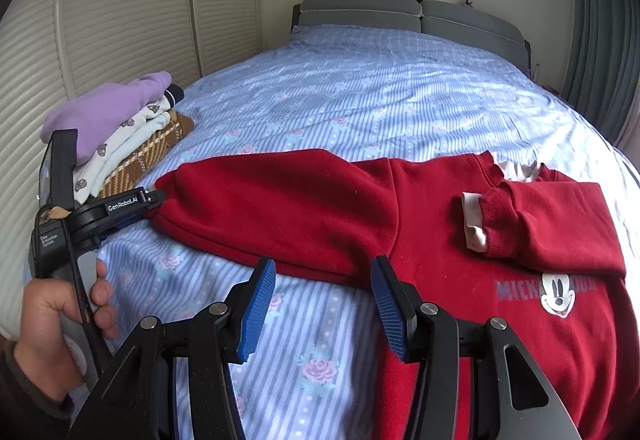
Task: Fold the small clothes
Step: 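Move the left gripper to the other sleeve cuff and grasp it, then lift the cuff with the left gripper and fold the sleeve across the chest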
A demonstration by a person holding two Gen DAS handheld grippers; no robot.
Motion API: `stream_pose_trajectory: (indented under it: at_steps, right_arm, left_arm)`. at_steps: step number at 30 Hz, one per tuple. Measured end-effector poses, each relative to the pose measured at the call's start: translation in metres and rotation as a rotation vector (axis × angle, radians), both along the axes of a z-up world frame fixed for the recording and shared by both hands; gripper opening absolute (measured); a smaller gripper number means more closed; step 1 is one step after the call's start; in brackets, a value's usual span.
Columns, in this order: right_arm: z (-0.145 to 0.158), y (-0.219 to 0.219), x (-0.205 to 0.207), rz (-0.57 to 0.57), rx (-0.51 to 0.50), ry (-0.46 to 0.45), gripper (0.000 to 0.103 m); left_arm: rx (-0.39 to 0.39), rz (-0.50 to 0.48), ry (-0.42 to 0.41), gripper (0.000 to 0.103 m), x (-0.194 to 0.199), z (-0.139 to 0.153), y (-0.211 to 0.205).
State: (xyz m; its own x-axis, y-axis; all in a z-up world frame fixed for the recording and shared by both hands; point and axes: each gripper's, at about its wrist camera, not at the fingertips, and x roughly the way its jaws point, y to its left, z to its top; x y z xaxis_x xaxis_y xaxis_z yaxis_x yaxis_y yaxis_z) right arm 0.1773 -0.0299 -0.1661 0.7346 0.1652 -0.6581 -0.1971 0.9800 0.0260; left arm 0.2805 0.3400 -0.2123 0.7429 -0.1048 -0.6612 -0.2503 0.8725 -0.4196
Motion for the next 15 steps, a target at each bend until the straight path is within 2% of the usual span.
stream_pose_trajectory:
  at_steps: [2,5,10,15]
  right_arm:
    - [0.000,-0.003,0.000,-0.004,0.000,0.000,0.050]
    - [0.000,-0.008,0.000,-0.014,0.009,0.007,0.050]
    - [0.004,-0.019,-0.003,-0.028,0.037,0.009,0.050]
    - [0.016,-0.041,-0.008,-0.053,0.072,-0.015,0.050]
  left_arm:
    - [0.044,0.006,-0.001,0.021,-0.001,0.004,-0.004]
    - [0.038,0.025,-0.013,0.015,-0.005,0.012,-0.004]
    - [0.088,0.027,-0.068,0.014,-0.020,0.041,-0.015]
    - [0.155,-0.002,-0.155,0.014,-0.033,0.090,-0.047]
